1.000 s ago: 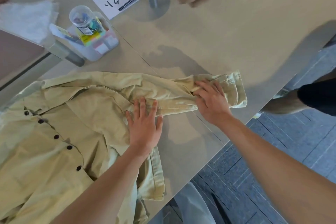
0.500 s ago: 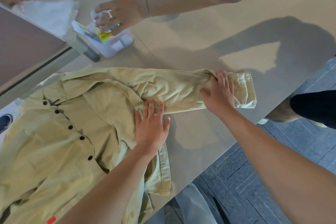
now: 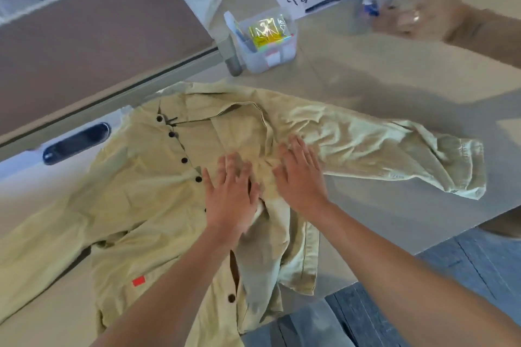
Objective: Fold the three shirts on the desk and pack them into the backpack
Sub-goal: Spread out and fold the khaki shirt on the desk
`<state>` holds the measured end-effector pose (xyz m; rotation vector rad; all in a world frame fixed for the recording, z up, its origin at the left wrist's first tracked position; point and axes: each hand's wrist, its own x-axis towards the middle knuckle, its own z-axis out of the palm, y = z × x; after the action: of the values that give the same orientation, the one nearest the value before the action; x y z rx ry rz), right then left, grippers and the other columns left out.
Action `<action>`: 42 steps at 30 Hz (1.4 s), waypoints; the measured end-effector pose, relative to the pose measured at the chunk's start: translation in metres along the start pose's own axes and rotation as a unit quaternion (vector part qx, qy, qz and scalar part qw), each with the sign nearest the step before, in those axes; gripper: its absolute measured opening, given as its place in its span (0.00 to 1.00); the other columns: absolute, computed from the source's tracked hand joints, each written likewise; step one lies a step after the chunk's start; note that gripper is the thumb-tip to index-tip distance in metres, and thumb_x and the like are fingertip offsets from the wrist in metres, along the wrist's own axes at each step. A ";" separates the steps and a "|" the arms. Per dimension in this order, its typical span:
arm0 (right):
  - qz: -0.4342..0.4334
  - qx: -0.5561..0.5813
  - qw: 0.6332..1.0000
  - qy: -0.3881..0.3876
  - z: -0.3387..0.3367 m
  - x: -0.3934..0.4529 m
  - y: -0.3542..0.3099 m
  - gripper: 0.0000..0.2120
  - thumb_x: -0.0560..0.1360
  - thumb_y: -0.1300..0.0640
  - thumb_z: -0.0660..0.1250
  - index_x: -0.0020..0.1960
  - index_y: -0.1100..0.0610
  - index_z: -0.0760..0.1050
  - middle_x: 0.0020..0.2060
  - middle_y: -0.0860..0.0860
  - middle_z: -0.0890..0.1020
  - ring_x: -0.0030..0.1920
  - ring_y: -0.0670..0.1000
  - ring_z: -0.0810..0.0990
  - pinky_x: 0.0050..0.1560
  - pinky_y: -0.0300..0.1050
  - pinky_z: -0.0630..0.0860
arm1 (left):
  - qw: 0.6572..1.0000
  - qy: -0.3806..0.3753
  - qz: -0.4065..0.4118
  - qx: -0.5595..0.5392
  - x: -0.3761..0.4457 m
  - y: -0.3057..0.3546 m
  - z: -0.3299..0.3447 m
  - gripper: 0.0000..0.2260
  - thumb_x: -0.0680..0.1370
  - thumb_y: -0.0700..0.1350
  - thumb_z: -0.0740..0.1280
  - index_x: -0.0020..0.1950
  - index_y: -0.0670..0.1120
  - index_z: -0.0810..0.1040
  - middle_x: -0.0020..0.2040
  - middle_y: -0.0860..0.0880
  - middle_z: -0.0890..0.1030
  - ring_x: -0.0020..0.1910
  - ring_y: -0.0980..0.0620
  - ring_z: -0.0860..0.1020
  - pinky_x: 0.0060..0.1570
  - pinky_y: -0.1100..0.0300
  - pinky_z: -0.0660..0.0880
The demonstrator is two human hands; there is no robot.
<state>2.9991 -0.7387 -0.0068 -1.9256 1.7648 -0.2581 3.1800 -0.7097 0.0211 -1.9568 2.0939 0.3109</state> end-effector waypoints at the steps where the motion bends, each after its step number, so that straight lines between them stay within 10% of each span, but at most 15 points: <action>1: -0.008 -0.002 1.000 -0.004 0.008 0.002 -0.011 0.29 0.86 0.46 0.51 0.84 0.53 0.54 0.85 0.54 0.49 0.84 0.52 0.42 0.84 0.55 0.43 | 1.000 -0.004 -0.012 -0.005 -0.002 -0.013 0.001 0.28 0.85 0.60 0.42 0.84 0.54 0.56 0.85 0.45 0.49 0.84 0.43 0.44 0.80 0.35 0.42; 10: 0.024 -0.075 0.997 -0.018 0.046 0.027 -0.068 0.31 0.86 0.42 0.49 0.86 0.50 0.47 0.84 0.58 0.41 0.84 0.57 0.38 0.83 0.58 0.38 | 0.995 -0.035 -0.072 -0.066 0.009 -0.100 0.010 0.28 0.85 0.62 0.44 0.84 0.56 0.47 0.85 0.45 0.45 0.84 0.44 0.40 0.79 0.33 0.43; 16: 0.054 -0.189 0.980 0.021 0.076 0.031 -0.080 0.34 0.84 0.38 0.39 0.85 0.51 0.37 0.84 0.59 0.38 0.84 0.58 0.37 0.82 0.63 0.40 | 0.993 -0.054 -0.039 -0.092 0.019 -0.130 0.041 0.31 0.83 0.65 0.40 0.81 0.58 0.28 0.79 0.49 0.23 0.79 0.45 0.25 0.76 0.31 0.37; 21: 0.076 -0.214 0.973 0.039 0.082 0.038 -0.088 0.34 0.85 0.38 0.42 0.86 0.51 0.38 0.84 0.59 0.39 0.84 0.58 0.39 0.82 0.65 0.43 | 0.996 -0.029 0.004 -0.081 0.032 -0.144 0.043 0.33 0.83 0.68 0.41 0.83 0.58 0.33 0.82 0.48 0.28 0.81 0.44 0.29 0.77 0.31 0.37; 27: 0.028 -0.179 0.979 0.088 0.067 0.060 -0.132 0.32 0.85 0.42 0.56 0.84 0.56 0.56 0.84 0.61 0.47 0.84 0.59 0.42 0.82 0.64 0.43 | 0.983 0.141 0.010 -0.118 0.059 -0.181 0.023 0.29 0.85 0.59 0.55 0.82 0.45 0.60 0.81 0.40 0.62 0.81 0.39 0.59 0.77 0.34 0.56; 33: -0.085 -0.226 0.969 0.046 0.077 0.139 -0.174 0.27 0.84 0.43 0.54 0.80 0.53 0.65 0.84 0.59 0.52 0.85 0.60 0.46 0.82 0.66 0.48 | 0.994 0.065 -0.035 -0.085 0.095 -0.230 0.039 0.31 0.84 0.65 0.44 0.85 0.54 0.44 0.85 0.46 0.39 0.83 0.45 0.35 0.77 0.29 0.43; 42: -0.044 -0.201 0.978 0.031 0.125 0.100 -0.182 0.30 0.87 0.42 0.50 0.86 0.50 0.50 0.85 0.53 0.40 0.85 0.56 0.42 0.82 0.65 0.50 | 0.993 0.060 -0.045 -0.090 0.045 -0.227 0.062 0.32 0.85 0.66 0.46 0.85 0.53 0.43 0.84 0.46 0.36 0.83 0.44 0.35 0.75 0.25 0.45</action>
<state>3.2306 -0.8015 -0.0448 -2.3020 1.8855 0.0142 3.4067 -0.7480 -0.0478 -2.2176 2.1074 0.3841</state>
